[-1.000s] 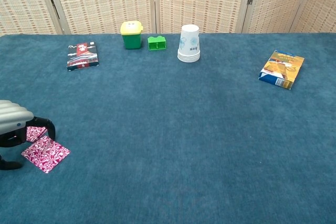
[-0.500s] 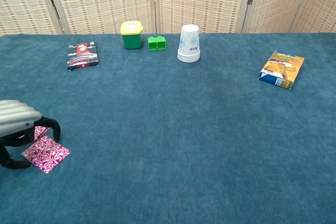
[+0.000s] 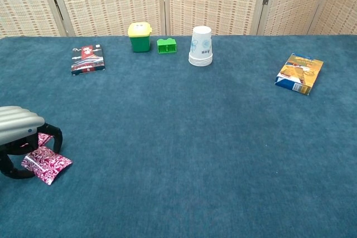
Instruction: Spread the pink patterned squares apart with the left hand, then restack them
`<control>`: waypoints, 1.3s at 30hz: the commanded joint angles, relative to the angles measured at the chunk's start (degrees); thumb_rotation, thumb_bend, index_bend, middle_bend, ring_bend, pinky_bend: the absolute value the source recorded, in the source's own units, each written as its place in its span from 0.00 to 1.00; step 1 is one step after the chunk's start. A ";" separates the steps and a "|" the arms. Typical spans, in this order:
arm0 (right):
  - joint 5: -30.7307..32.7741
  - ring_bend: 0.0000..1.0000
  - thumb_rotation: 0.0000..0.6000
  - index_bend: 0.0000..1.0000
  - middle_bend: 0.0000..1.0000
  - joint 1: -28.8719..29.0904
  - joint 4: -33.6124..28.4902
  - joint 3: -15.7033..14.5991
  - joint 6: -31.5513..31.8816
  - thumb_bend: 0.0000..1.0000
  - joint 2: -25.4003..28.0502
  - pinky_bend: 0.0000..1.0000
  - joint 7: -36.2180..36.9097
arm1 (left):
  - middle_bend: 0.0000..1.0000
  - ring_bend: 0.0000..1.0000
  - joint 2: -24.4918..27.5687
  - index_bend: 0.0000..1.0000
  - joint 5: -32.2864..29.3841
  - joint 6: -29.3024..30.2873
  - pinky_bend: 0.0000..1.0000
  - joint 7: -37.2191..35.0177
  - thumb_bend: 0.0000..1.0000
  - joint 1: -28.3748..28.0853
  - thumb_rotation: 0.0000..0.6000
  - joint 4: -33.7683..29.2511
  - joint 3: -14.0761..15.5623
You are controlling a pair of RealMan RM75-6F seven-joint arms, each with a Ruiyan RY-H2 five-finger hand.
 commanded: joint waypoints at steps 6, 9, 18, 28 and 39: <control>-0.06 0.00 1.00 0.00 0.13 -0.08 -0.14 0.00 0.17 0.09 0.06 0.07 -0.21 | 0.97 0.86 2.17 0.44 0.53 0.27 1.00 0.44 0.25 -0.23 1.00 -2.35 -0.04; -0.04 0.00 1.00 0.00 0.12 -0.12 -0.18 0.00 0.21 0.09 0.07 0.07 -0.25 | 0.97 0.86 3.82 0.43 0.64 0.43 1.00 0.59 0.25 -0.36 1.00 -3.81 -0.15; -0.11 0.00 1.00 0.00 0.12 -0.01 -0.11 -0.01 0.05 0.09 0.01 0.07 -0.21 | 0.97 0.86 6.38 0.42 -1.66 -0.43 1.00 -0.06 0.25 -1.97 1.00 -2.96 -2.78; -0.04 0.00 1.00 0.00 0.12 -0.49 -0.50 -0.08 0.70 0.09 0.22 0.07 -0.46 | 0.97 0.86 3.78 0.40 -5.19 -4.56 1.00 -1.46 0.25 -4.14 1.00 4.50 -4.39; -0.11 0.00 1.00 0.00 0.12 -0.20 -1.10 -0.06 0.17 0.09 0.32 0.07 -1.20 | 0.97 0.86 3.21 0.39 -7.87 -5.82 1.00 -1.51 0.25 -3.71 1.00 7.15 -3.87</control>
